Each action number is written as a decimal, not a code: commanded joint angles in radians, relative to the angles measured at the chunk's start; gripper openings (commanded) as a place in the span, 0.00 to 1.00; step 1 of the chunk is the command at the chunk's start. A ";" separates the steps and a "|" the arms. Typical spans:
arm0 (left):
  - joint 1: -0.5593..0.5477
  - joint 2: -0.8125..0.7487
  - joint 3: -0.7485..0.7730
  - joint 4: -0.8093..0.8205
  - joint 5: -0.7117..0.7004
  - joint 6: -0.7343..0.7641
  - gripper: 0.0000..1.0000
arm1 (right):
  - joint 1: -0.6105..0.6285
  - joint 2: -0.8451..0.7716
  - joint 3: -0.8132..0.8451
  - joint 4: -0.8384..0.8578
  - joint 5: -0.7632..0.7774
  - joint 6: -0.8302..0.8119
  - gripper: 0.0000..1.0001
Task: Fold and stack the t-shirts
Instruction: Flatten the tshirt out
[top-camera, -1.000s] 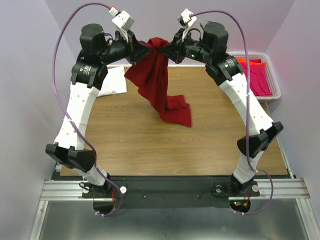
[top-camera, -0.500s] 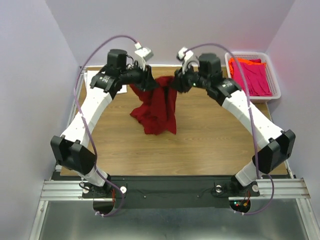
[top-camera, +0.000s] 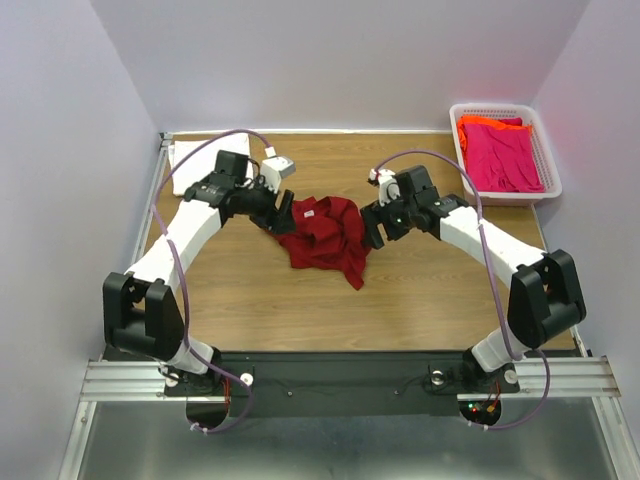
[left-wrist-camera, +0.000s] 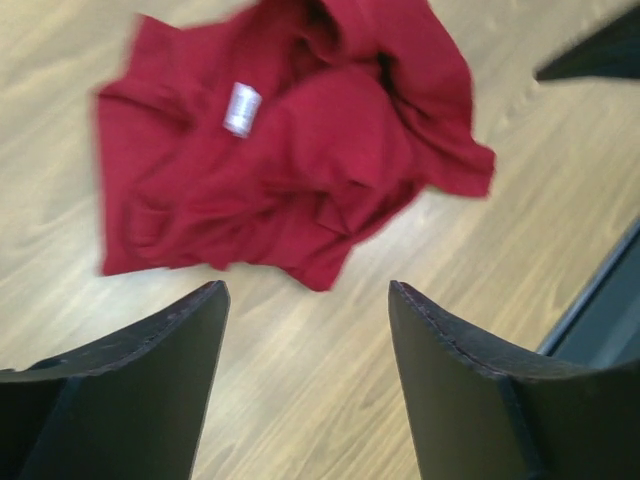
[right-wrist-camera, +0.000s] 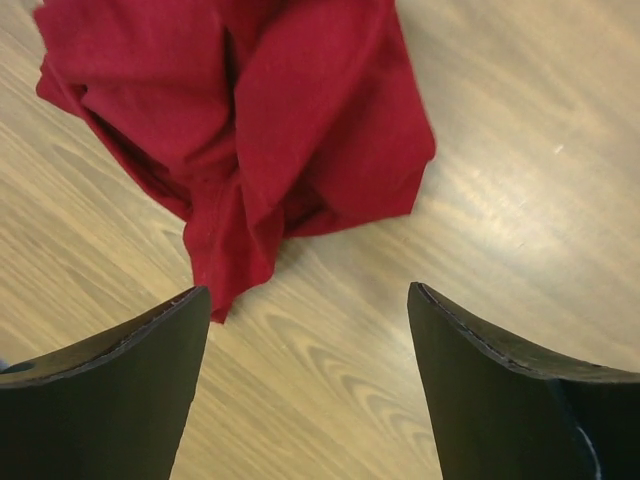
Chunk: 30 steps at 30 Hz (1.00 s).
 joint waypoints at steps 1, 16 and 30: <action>-0.073 -0.017 -0.056 0.087 0.032 0.003 0.73 | -0.010 -0.003 -0.023 0.040 -0.047 0.080 0.82; -0.174 0.257 -0.062 0.269 0.075 -0.208 0.59 | -0.012 0.224 0.086 0.158 -0.142 0.209 0.61; -0.142 0.306 0.038 0.338 0.041 -0.282 0.15 | -0.021 0.237 0.155 0.176 -0.147 0.209 0.01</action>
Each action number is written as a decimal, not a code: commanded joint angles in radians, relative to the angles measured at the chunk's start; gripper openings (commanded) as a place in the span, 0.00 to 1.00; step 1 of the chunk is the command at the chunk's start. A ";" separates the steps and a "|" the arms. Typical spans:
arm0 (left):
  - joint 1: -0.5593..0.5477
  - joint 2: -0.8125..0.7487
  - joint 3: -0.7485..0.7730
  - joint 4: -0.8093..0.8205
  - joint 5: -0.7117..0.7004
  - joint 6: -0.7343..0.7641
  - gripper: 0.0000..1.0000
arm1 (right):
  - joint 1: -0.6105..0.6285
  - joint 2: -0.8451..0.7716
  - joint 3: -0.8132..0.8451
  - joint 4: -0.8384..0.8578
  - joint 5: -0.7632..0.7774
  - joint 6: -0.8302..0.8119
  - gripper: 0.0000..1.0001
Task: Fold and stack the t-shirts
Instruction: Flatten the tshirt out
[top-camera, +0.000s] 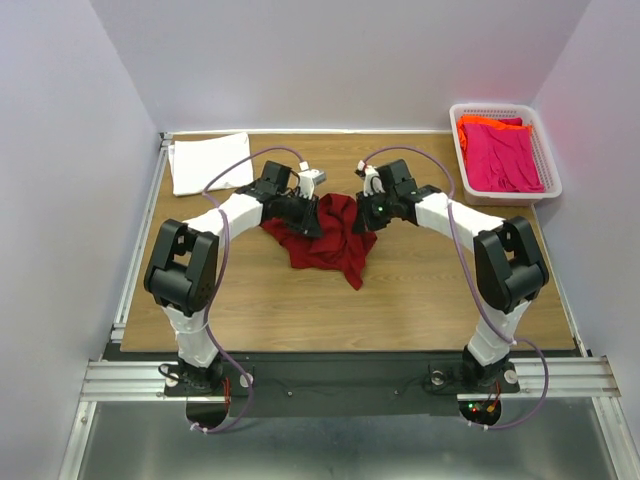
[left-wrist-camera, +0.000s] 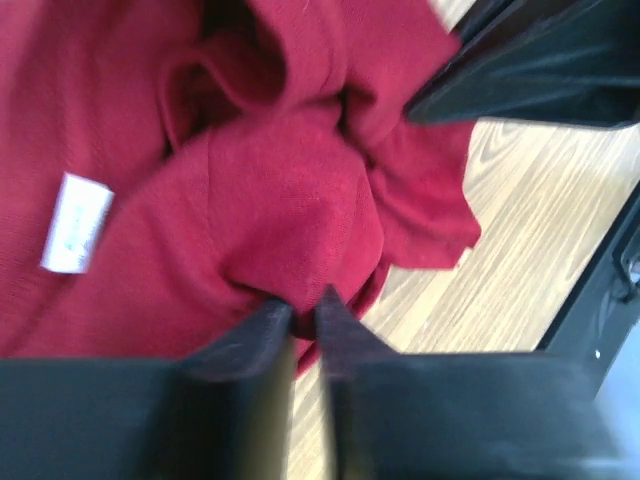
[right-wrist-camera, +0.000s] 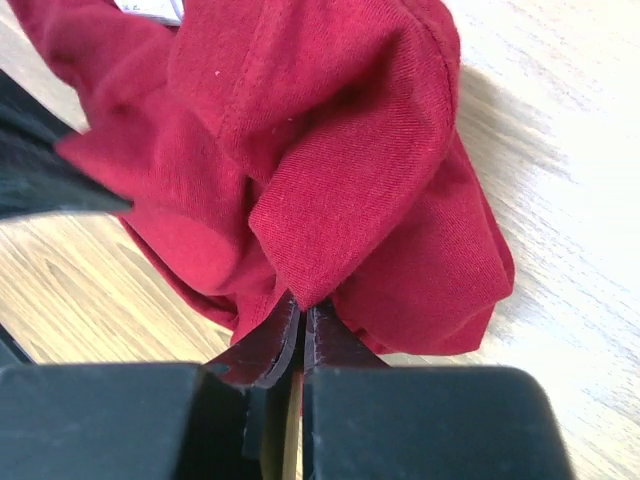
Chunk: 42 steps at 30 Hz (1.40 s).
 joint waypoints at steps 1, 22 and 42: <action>0.033 -0.054 0.061 0.043 0.007 -0.045 0.06 | -0.025 -0.063 0.037 0.039 -0.004 -0.007 0.01; 0.211 -0.500 0.311 -0.333 -0.376 0.287 0.00 | -0.263 -0.496 0.174 -0.130 0.249 -0.330 0.01; 0.286 -0.004 1.060 -0.097 -0.608 0.309 0.00 | -0.413 0.108 1.182 -0.075 0.391 -0.444 0.01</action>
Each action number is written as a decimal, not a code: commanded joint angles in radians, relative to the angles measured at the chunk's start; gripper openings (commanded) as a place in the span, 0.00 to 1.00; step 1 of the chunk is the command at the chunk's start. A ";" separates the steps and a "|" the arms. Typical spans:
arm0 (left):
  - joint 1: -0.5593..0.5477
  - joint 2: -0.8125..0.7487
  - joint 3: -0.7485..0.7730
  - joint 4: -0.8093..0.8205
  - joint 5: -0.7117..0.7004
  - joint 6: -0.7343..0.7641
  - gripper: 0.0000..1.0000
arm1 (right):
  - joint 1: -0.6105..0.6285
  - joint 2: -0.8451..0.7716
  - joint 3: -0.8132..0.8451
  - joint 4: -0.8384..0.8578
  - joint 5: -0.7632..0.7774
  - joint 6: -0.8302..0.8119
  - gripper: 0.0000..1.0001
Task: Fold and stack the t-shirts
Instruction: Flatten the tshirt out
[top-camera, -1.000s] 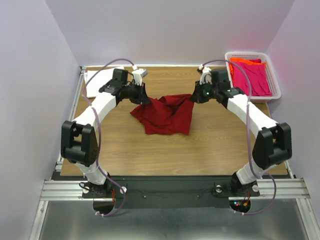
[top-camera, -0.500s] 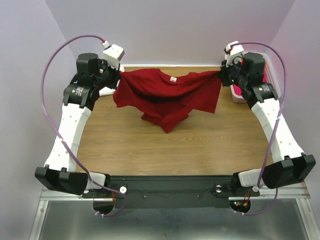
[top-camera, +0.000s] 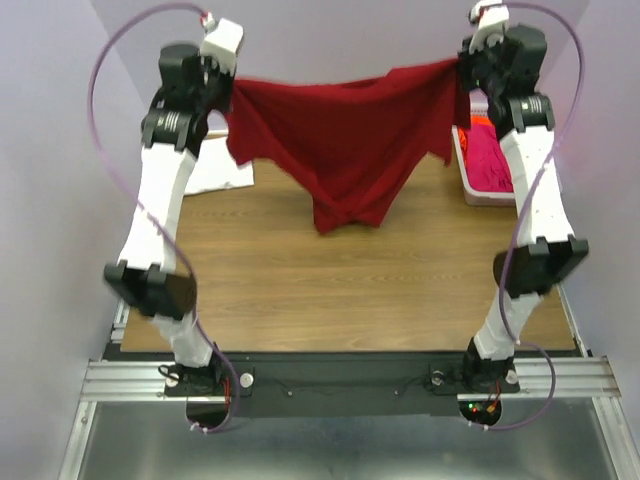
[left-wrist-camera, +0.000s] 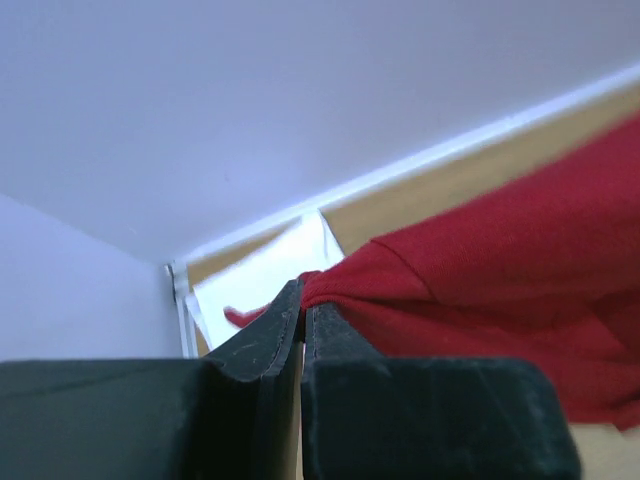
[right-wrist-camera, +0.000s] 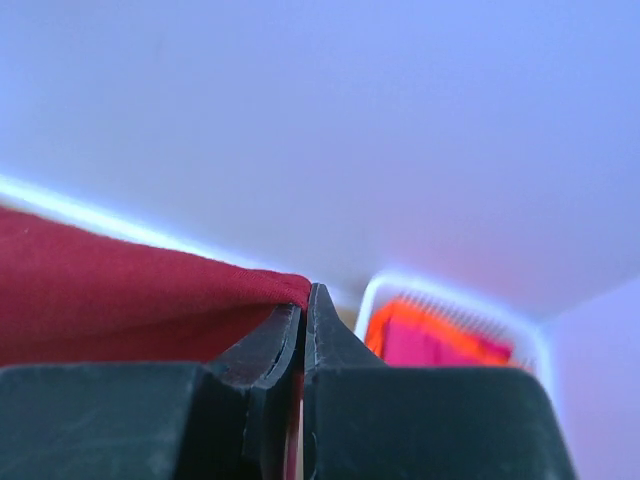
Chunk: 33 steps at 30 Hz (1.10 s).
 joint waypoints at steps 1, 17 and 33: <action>0.035 0.259 0.474 0.133 -0.038 -0.043 0.00 | -0.030 0.190 0.335 0.089 0.060 -0.037 0.01; 0.086 -0.059 0.156 0.667 0.023 -0.129 0.00 | -0.093 -0.038 0.158 0.574 0.109 -0.030 0.01; 0.086 -0.683 -1.171 0.040 0.480 0.553 0.00 | -0.093 -0.944 -1.263 -0.030 -0.392 -0.461 0.00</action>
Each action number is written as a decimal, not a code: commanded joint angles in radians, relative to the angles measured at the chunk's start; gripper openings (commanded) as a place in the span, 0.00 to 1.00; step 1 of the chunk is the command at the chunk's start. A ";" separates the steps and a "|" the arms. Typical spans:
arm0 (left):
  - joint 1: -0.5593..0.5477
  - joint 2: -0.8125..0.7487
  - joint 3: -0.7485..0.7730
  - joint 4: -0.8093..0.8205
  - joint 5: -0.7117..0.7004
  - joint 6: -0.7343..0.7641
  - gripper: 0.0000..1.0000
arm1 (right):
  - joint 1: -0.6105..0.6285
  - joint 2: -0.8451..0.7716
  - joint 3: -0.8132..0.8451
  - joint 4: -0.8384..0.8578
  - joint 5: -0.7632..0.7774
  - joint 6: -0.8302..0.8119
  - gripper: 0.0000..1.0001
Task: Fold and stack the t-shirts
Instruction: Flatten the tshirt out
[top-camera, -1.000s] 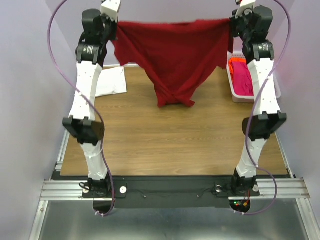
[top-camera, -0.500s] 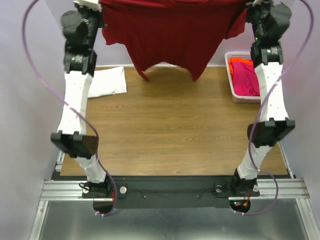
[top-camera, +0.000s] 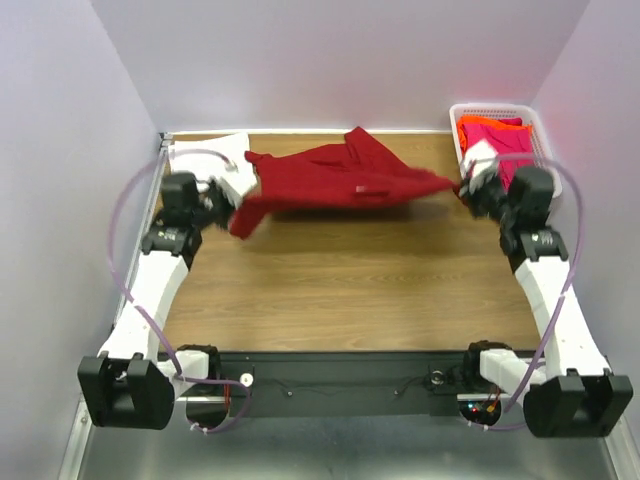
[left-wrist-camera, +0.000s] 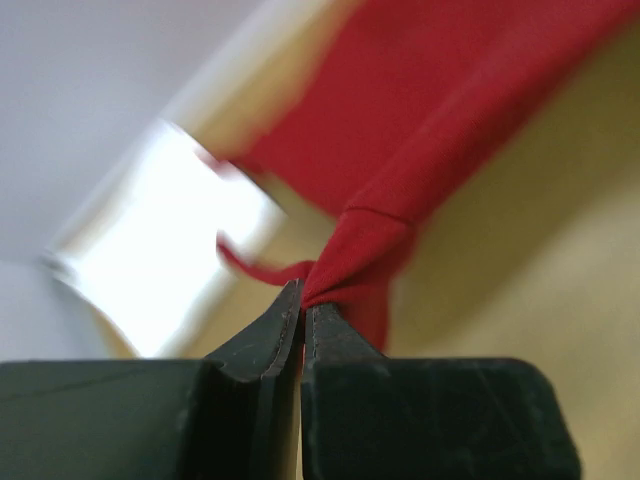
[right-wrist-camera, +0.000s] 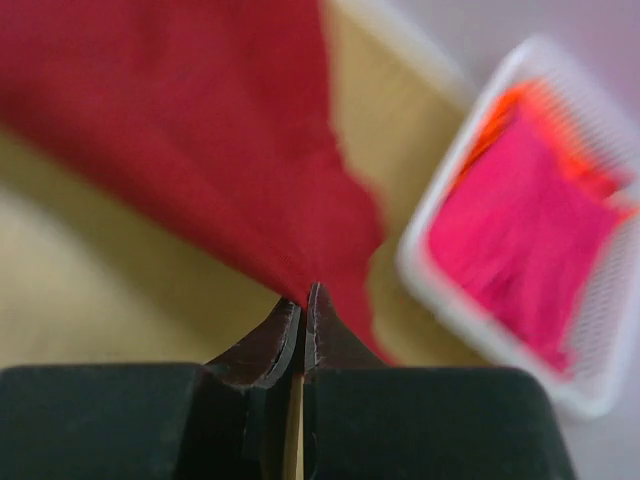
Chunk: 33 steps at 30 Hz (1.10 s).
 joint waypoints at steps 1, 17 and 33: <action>0.006 -0.133 -0.165 -0.304 0.093 0.356 0.00 | -0.008 -0.201 -0.144 -0.392 -0.140 -0.291 0.01; 0.017 -0.023 -0.195 -0.626 -0.084 0.547 0.88 | -0.007 -0.130 -0.083 -0.828 -0.464 -0.616 1.00; -0.229 0.306 -0.145 -0.279 -0.183 0.079 0.38 | 0.235 0.829 0.431 -0.351 -0.141 0.055 0.37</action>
